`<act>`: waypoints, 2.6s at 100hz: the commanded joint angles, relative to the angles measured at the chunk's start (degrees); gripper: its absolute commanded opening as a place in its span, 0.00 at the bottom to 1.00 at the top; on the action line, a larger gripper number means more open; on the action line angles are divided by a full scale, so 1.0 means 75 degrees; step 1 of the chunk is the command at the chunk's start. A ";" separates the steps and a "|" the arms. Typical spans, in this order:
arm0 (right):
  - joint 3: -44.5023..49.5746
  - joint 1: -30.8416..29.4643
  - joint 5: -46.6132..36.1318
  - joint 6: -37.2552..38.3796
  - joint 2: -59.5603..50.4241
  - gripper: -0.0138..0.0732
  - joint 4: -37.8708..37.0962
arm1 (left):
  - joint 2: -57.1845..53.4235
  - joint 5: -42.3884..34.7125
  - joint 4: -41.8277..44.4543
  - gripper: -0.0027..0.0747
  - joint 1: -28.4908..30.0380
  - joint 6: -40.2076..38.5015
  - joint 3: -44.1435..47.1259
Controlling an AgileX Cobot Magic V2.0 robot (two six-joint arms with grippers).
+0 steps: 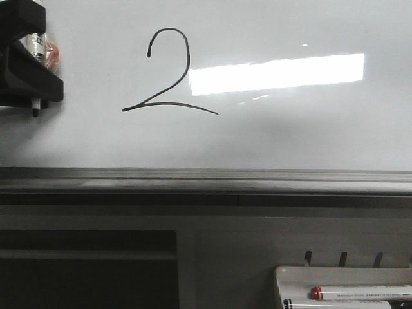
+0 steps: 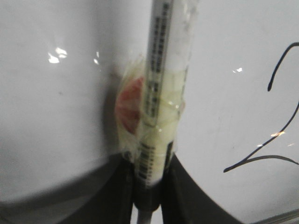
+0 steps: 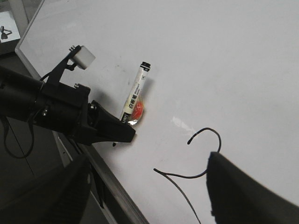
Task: Write number 2 on whiteboard
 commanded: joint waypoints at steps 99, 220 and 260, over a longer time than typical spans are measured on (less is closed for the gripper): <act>-0.0259 -0.0044 -0.0323 -0.0064 -0.0136 0.69 0.0051 | -0.0263 -0.0642 0.0624 0.55 0.0037 -0.0175 -0.0126; 0.4186 -0.0044 -0.0509 -0.0064 -0.5202 0.08 -0.0580 | -0.7539 -0.0700 0.1297 0.01 0.0037 0.1108 0.2690; 0.4586 -0.0044 0.0531 -0.0047 -0.5407 0.08 -0.0459 | -0.7539 -0.1281 0.1297 0.01 0.0037 0.1108 0.2695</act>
